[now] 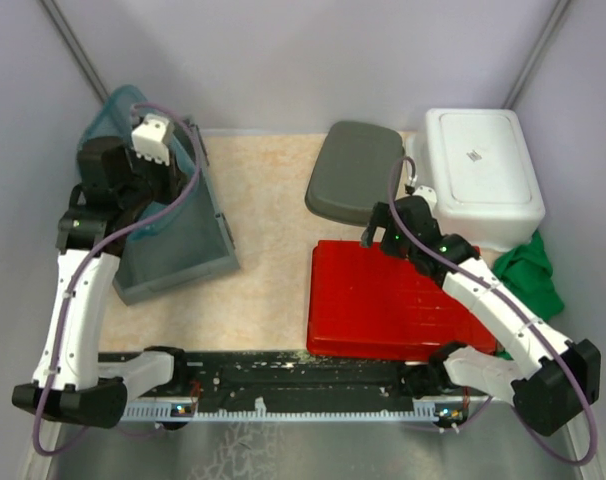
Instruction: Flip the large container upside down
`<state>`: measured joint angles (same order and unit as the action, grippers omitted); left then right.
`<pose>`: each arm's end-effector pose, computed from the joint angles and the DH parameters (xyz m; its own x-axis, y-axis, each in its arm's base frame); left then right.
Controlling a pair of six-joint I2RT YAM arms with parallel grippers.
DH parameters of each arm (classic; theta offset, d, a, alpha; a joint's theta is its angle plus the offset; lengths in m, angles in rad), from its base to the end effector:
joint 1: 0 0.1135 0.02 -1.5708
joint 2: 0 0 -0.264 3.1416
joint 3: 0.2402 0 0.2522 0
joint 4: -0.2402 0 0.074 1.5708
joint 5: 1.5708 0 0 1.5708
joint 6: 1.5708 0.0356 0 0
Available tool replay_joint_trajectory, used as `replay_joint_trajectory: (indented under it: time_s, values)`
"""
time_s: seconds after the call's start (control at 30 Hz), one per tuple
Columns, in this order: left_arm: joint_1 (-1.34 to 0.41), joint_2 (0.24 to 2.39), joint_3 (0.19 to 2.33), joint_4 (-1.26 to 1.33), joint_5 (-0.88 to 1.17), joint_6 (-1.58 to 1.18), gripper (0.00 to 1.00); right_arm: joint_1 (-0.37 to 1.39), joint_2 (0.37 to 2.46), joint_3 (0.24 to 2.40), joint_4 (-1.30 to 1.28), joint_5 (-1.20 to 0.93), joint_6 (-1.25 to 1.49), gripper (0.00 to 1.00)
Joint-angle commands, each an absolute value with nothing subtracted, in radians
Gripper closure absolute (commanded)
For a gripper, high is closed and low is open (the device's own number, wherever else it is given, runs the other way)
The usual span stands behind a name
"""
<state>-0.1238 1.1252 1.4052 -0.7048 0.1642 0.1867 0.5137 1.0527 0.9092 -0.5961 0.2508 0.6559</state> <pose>0.2220 -0.0335 0.4321 -0.3518 0.2283 -0.9078 0.3409 0.9345 0.1029 0.1963 0.1006 0.2941 -0.6581 0.3070 -0.6875 0.1073 0.9420 0.3180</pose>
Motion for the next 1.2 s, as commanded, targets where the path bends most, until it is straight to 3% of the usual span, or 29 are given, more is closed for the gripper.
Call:
replay_joint_trajectory:
  time_s: [0.0,0.23,0.43,0.67,0.83,1.17]
  values:
    - [-0.119,1.085,1.555,-0.627,0.214,0.126,1.0,0.511,1.061,0.987,-0.55,0.245,0.64,0.02]
    - [-0.12,1.099,1.664,-0.522,0.49,-0.041,1.0,0.511,1.04,0.996,-0.563,0.257,0.642,0.02]
    - [-0.171,1.084,1.543,-0.114,0.695,-0.407,1.0,0.511,1.022,1.07,-0.59,0.349,0.602,0.02]
    - [-0.375,1.121,1.445,0.152,0.558,-0.529,1.0,0.511,0.987,1.17,-0.622,0.471,0.525,0.01]
    - [-0.39,1.147,1.225,0.518,0.473,-0.735,1.0,0.511,0.93,1.158,-0.635,0.507,0.517,0.01]
    - [-0.39,1.237,0.966,0.869,0.307,-0.889,1.0,0.511,0.854,1.108,-0.69,0.525,0.533,0.02]
